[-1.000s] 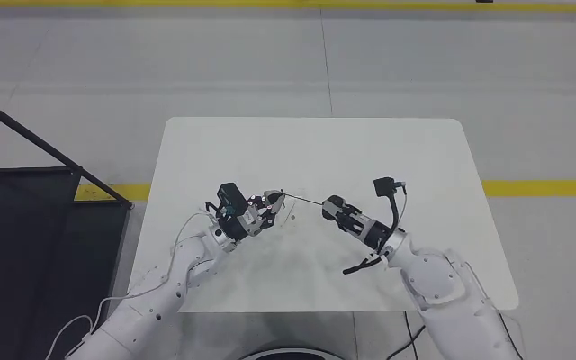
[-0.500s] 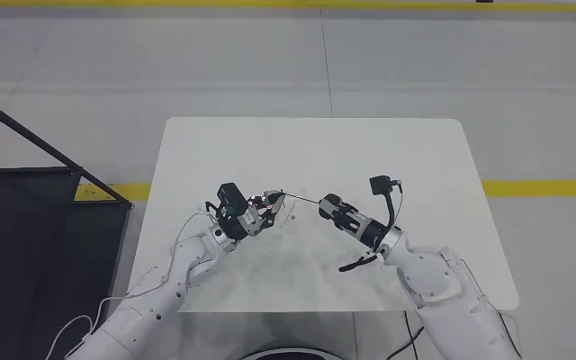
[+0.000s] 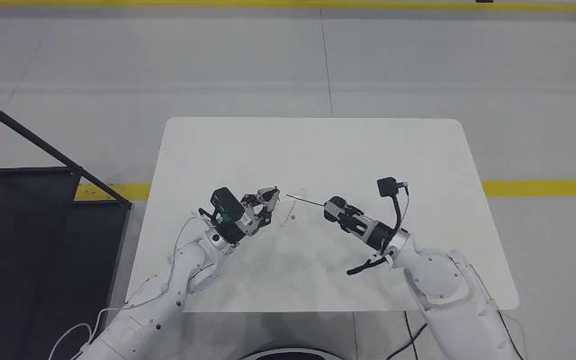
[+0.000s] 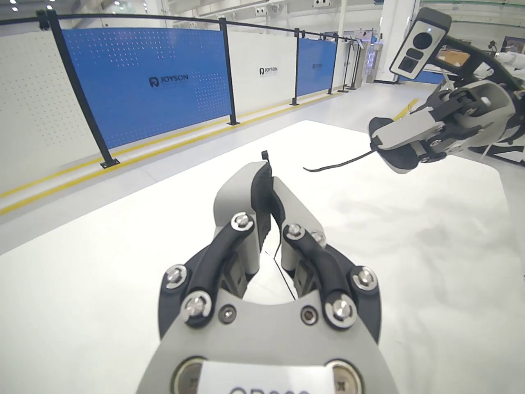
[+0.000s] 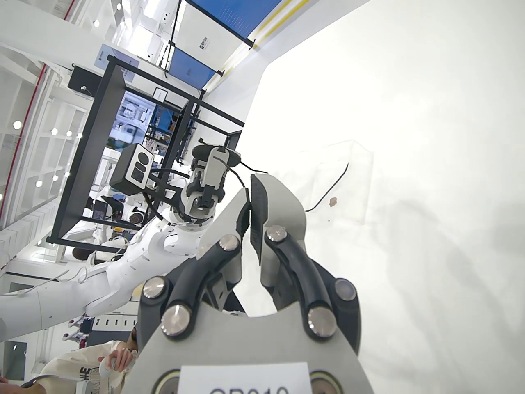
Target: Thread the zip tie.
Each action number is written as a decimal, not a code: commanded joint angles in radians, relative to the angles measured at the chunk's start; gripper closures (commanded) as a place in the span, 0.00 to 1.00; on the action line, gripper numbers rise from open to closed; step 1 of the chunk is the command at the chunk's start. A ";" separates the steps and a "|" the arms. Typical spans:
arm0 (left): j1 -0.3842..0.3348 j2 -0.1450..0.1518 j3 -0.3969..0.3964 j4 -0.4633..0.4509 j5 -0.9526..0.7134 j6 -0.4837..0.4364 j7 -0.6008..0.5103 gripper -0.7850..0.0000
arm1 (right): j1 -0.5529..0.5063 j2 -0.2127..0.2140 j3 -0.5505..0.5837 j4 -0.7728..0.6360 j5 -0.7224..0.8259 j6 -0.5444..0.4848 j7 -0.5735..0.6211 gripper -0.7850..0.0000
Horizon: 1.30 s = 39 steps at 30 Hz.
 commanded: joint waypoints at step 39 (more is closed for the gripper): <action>0.018 -0.038 0.037 -0.005 0.138 0.178 0.017 1.00 | 0.050 0.004 0.015 0.059 0.128 -0.036 0.117 1.00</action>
